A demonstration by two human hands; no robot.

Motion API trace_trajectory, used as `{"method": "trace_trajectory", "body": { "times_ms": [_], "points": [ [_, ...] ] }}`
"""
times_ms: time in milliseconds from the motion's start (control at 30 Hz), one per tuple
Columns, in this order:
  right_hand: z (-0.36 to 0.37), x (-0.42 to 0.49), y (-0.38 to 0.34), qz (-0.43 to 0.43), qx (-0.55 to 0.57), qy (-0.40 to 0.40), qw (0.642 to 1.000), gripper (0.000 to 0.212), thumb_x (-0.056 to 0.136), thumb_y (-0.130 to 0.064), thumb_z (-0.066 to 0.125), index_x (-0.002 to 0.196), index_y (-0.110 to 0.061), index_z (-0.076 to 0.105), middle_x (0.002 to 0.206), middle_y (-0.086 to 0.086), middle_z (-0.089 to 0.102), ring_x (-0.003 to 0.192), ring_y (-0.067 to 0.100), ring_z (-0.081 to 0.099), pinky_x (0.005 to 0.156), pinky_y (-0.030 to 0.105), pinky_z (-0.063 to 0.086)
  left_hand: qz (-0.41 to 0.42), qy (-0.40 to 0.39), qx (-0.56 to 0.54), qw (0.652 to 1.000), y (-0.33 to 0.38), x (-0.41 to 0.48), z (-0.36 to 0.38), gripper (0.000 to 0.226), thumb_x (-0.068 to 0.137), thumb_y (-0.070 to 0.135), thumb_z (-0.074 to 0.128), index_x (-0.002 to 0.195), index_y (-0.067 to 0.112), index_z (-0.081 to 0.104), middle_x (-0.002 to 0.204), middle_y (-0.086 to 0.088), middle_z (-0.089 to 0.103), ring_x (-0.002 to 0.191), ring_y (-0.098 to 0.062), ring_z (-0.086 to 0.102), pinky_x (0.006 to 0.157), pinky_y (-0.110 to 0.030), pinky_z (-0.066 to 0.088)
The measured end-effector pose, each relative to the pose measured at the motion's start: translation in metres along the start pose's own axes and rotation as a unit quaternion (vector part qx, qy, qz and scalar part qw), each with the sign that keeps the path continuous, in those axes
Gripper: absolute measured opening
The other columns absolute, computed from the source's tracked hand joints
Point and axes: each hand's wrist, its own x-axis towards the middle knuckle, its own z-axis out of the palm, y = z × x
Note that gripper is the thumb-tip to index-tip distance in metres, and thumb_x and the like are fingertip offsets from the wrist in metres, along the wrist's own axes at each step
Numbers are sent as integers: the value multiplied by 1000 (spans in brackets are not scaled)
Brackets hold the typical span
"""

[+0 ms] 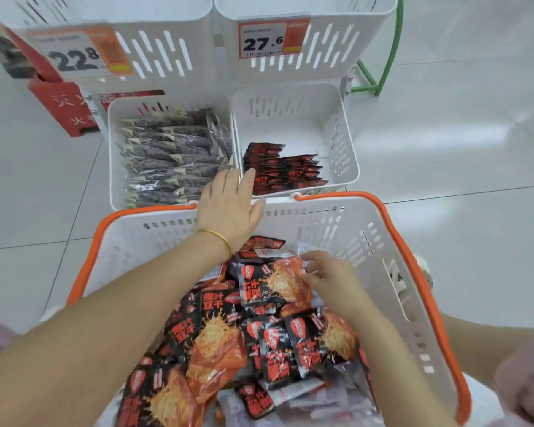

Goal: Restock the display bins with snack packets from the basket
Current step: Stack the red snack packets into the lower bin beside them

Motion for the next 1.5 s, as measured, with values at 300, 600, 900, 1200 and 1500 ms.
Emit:
{"method": "trace_trajectory", "body": {
  "times_ms": [300,600,900,1200,1500],
  "points": [
    [44,4,-5,32,-154,89,984,82,77,-45,72,141,-19,28,135,15,41,117,34,49,91,47,47,-51,-29,-56,997,-7,-80,-6,49,95,29,43,138,7,38,144,-16,32,134,-32,25,111,-43,26],
    [17,-12,-12,98,304,110,941,58,81,-5,71,132,-16,46,119,9,59,101,19,57,76,23,46,-113,-76,-140,981,-1,-102,-3,48,97,29,43,139,8,34,147,-11,27,136,-26,18,112,-34,18],
    [30,-7,-50,40,515,-30,856,14,91,-7,58,104,-6,62,99,12,71,85,24,70,69,29,58,-332,-27,-669,664,20,-88,-7,24,91,13,59,109,-3,57,110,-22,65,96,-29,65,90,-49,52],
    [59,53,-45,-109,-185,165,963,33,95,-29,51,126,-20,56,124,0,59,118,24,45,94,36,38,-416,103,-579,693,-58,-95,-5,34,73,17,67,103,4,56,99,-21,66,91,-38,65,83,-58,51],
    [58,67,-36,-130,-115,231,957,14,90,-18,58,95,-16,71,98,1,65,97,22,52,78,33,40,-428,62,-569,699,-61,-104,5,19,86,17,61,101,16,50,107,-15,63,98,-32,62,89,-55,49]
  ]
}}
